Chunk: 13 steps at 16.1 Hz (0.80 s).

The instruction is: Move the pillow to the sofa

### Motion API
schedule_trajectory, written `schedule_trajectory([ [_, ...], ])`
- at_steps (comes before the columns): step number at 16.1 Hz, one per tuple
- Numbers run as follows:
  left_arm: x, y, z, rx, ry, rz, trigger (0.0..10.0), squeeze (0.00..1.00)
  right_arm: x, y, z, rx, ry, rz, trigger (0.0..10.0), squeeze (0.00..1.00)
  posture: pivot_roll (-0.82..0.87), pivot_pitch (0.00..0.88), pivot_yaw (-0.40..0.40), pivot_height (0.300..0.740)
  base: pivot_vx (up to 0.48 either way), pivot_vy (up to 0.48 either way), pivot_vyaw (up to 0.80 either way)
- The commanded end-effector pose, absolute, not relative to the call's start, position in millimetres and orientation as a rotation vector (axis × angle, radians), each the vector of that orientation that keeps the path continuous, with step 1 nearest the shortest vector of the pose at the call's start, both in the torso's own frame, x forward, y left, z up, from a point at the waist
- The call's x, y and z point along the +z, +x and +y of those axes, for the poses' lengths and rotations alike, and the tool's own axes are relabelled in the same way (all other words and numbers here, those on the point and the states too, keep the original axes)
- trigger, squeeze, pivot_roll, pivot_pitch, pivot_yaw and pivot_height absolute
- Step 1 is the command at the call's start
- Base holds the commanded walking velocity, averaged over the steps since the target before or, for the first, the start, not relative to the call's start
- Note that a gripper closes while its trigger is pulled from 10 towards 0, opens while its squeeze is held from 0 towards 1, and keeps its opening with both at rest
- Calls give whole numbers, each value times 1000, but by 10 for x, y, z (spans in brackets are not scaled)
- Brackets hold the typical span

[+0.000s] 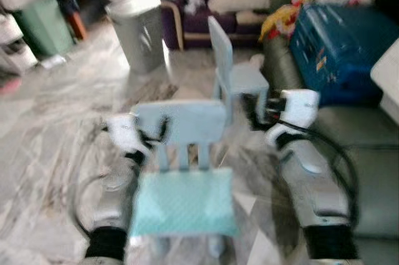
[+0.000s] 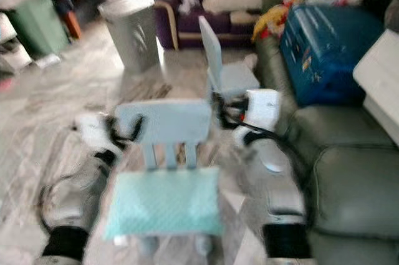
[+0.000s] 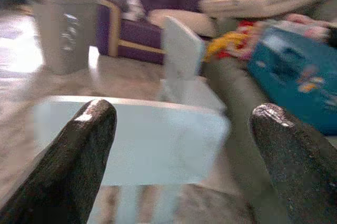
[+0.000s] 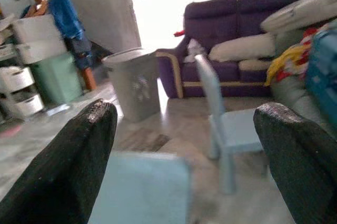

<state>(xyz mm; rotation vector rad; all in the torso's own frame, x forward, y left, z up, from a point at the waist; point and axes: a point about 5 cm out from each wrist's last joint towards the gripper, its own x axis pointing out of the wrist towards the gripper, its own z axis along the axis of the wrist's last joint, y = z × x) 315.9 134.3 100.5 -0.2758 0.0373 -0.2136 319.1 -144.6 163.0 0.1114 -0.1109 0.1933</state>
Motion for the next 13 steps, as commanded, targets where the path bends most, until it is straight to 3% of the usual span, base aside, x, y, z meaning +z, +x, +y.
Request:
schedule_trajectory([
  [1, 1041, 3171, 1452, -194, -257, 21, 10000, 0, 1679, 3198, -1342, 227, 122, -127, 10000, 0, -162, 0, 50, 740, 334, 0, 0],
  [13, 984, 3149, 1493, -134, -218, 47, 10000, 0, 1639, 3181, -1324, 243, 107, -111, 10000, 0, -157, 0, 46, 740, 28, 0, 0],
])
